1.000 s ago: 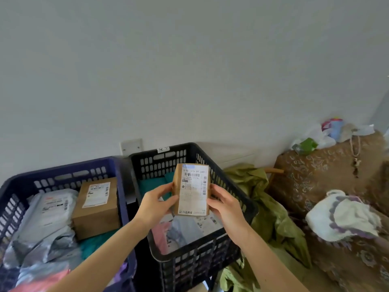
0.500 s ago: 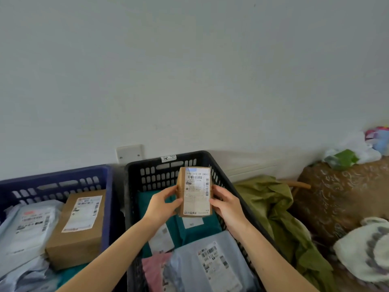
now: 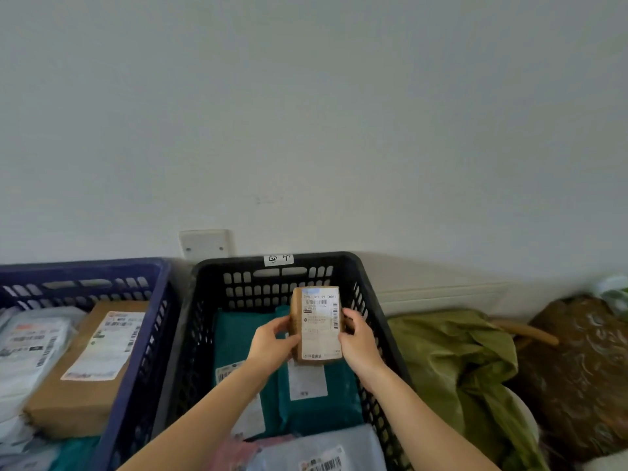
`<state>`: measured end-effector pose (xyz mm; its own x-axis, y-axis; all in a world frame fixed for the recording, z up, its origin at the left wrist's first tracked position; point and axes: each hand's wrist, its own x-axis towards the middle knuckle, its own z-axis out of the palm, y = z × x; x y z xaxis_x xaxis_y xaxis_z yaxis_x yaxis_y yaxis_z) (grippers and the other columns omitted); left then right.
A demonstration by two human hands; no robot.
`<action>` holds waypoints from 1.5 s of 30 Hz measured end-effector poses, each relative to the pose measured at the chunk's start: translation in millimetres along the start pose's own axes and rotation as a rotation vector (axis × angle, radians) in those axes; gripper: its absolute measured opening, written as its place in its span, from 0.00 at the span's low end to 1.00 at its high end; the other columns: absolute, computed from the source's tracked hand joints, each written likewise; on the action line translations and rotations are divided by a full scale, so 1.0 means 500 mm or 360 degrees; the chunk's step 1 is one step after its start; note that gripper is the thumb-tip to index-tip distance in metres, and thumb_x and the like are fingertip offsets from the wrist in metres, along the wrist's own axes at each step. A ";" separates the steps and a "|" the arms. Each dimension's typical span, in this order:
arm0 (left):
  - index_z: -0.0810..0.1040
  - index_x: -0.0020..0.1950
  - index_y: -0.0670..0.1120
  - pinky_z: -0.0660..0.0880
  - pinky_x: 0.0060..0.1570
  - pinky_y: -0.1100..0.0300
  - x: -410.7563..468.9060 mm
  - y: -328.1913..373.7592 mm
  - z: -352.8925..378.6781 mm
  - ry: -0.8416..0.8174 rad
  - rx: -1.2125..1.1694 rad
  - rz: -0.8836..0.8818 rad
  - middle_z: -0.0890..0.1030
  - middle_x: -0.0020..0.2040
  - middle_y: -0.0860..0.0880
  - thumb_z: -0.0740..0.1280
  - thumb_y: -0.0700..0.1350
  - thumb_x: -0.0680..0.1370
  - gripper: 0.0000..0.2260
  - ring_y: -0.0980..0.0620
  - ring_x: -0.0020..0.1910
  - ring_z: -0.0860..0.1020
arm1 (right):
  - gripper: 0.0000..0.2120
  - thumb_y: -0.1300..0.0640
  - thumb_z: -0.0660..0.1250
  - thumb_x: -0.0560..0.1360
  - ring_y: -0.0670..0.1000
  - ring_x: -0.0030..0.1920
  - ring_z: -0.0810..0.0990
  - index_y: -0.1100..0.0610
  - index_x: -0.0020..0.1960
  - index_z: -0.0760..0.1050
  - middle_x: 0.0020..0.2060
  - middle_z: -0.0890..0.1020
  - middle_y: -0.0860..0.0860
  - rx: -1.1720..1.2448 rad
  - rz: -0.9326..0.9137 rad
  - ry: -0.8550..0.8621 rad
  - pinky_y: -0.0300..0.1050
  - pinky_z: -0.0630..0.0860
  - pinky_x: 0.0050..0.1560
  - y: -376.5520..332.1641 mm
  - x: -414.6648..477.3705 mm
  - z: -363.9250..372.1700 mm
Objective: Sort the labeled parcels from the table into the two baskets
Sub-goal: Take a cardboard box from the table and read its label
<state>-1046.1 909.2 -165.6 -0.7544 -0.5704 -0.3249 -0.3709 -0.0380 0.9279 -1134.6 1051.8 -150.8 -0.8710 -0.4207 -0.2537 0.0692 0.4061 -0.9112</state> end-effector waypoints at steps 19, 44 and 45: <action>0.70 0.71 0.47 0.75 0.62 0.53 0.096 -0.040 0.080 -0.0019 0.0103 -0.0018 0.76 0.65 0.50 0.74 0.44 0.73 0.28 0.52 0.62 0.75 | 0.43 0.62 0.64 0.77 0.55 0.77 0.42 0.53 0.78 0.35 0.77 0.38 0.53 -0.1108 -0.0082 -0.0331 0.54 0.51 0.77 0.016 0.091 0.024; 0.50 0.78 0.55 0.67 0.68 0.52 0.117 -0.038 0.103 -0.0365 0.0954 0.0245 0.48 0.79 0.52 0.56 0.46 0.83 0.26 0.47 0.72 0.66 | 0.39 0.58 0.60 0.80 0.57 0.78 0.45 0.54 0.78 0.35 0.78 0.40 0.55 -0.1152 0.0229 -0.0452 0.57 0.52 0.76 0.016 0.134 0.038; 0.50 0.78 0.56 0.66 0.69 0.52 0.113 -0.035 0.103 -0.0364 0.0912 0.0228 0.48 0.79 0.52 0.58 0.46 0.82 0.27 0.47 0.73 0.65 | 0.39 0.58 0.60 0.80 0.57 0.78 0.45 0.54 0.78 0.35 0.78 0.40 0.55 -0.1117 0.0233 -0.0445 0.57 0.52 0.76 0.013 0.134 0.037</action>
<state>-1110.1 919.8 -209.8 -0.8913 -0.3449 -0.2945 -0.4410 0.5075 0.7403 -1183.2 1011.3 -179.9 -0.7148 -0.4746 -0.5137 -0.2319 0.8538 -0.4660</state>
